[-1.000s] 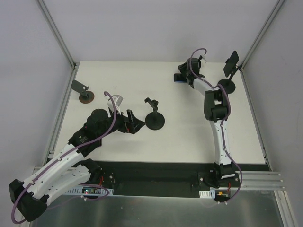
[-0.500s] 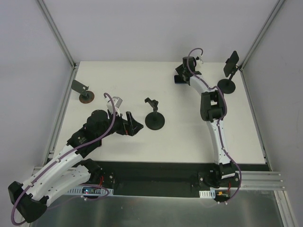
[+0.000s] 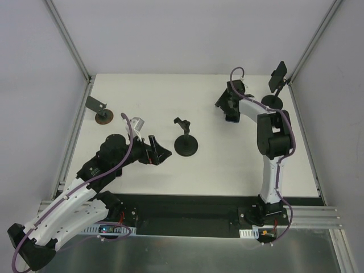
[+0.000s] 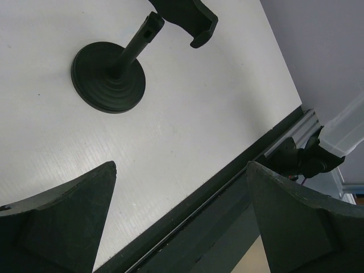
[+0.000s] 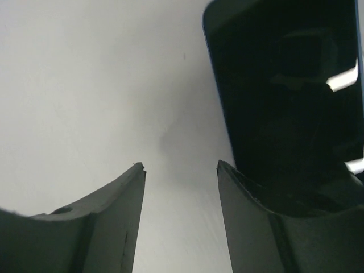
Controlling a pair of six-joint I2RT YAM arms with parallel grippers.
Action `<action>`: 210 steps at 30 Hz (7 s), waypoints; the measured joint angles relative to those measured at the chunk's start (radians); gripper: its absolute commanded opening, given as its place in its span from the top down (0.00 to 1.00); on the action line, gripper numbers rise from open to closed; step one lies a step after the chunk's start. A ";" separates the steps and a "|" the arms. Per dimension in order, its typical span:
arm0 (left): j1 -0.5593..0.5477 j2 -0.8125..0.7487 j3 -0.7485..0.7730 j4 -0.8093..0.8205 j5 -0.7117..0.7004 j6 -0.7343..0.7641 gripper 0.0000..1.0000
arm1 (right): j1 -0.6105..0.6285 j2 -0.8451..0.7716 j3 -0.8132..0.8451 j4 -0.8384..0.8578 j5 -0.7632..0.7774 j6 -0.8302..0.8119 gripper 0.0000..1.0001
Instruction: Place the phone on the phone stand
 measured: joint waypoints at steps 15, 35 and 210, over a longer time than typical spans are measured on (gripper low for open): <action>0.000 -0.009 0.002 -0.015 0.043 -0.051 0.06 | -0.037 -0.193 0.024 -0.315 -0.141 -0.656 0.04; 0.000 -0.048 0.002 -0.021 0.035 -0.092 0.05 | -0.099 0.274 0.595 -0.635 -0.051 -0.665 0.04; -0.531 -0.102 -0.153 -0.020 -0.246 -0.115 0.08 | 0.467 -0.368 -0.464 -0.449 0.139 0.150 0.77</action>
